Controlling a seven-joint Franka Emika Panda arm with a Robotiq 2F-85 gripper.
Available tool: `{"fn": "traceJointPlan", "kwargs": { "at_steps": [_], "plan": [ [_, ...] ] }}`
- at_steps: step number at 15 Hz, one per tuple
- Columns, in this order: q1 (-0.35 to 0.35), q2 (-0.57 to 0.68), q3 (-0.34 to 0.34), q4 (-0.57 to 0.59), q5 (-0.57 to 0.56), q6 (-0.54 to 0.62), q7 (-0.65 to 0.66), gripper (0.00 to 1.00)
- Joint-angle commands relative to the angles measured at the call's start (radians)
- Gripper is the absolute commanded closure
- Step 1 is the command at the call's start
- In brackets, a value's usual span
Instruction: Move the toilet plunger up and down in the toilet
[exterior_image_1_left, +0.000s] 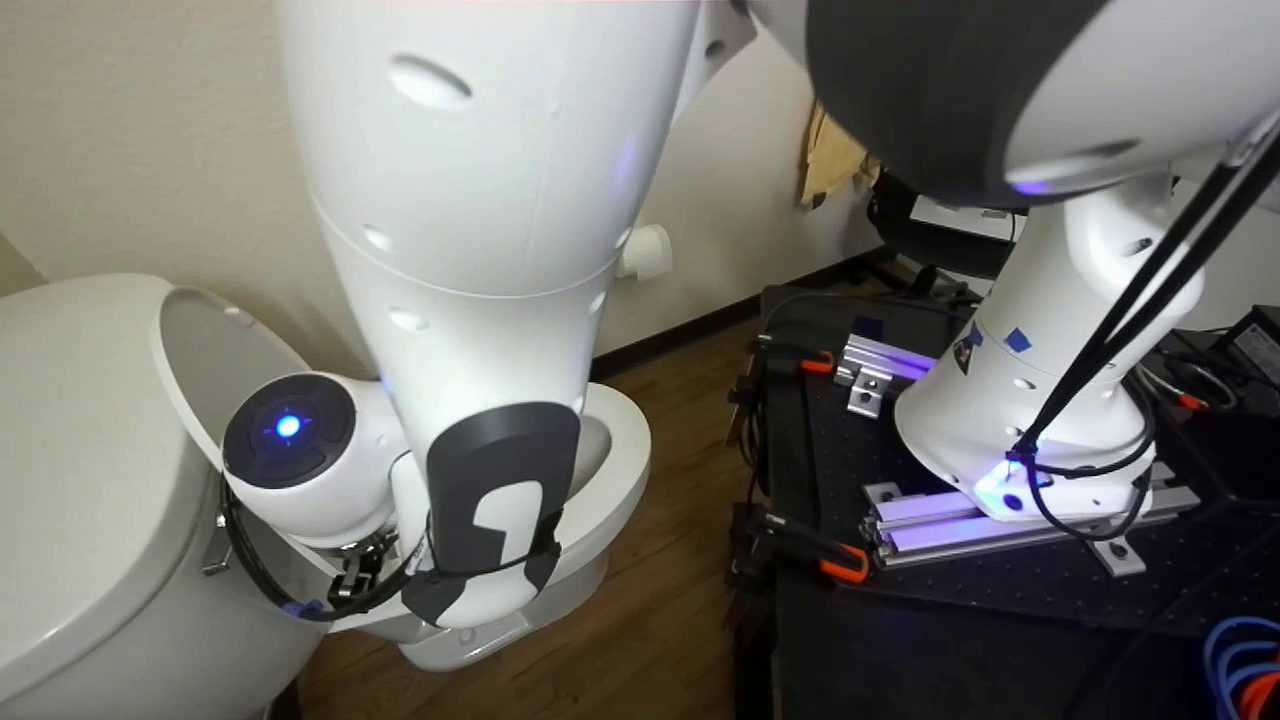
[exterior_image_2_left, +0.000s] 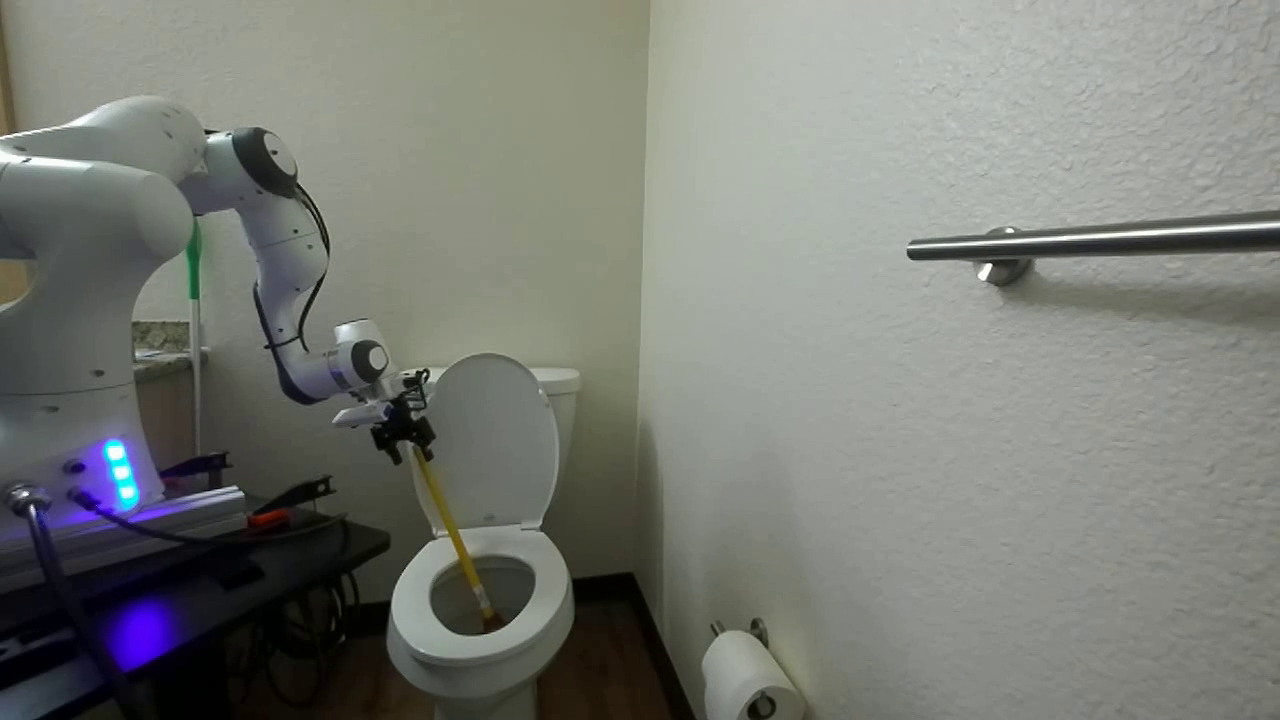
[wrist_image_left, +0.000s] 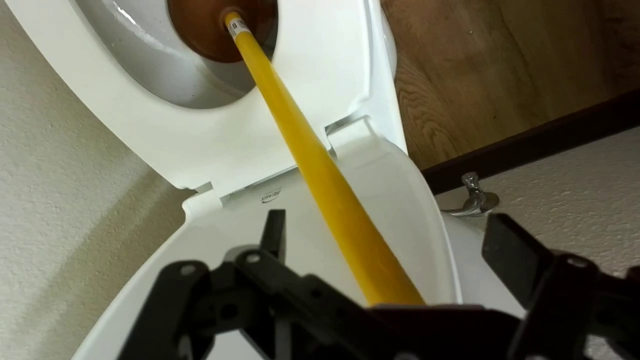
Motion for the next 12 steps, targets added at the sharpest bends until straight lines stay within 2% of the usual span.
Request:
{"fn": "traceJointPlan", "kwargs": {
  "at_steps": [1,2,4,5,6,12],
  "plan": [
    [0.007,0.039,-0.037,0.038,0.045,0.012,-0.001,0.0],
    [0.005,0.011,-0.017,0.011,0.042,0.0,-0.019,0.0],
    [0.003,0.019,-0.028,0.021,0.048,0.0,-0.018,0.0],
    [-0.018,0.011,-0.003,0.019,0.047,0.006,-0.029,0.25],
    [-0.026,0.006,0.01,0.018,0.047,0.007,-0.033,0.27],
    [-0.054,-0.014,0.058,0.002,0.047,0.028,-0.044,0.69]
  ]
}}
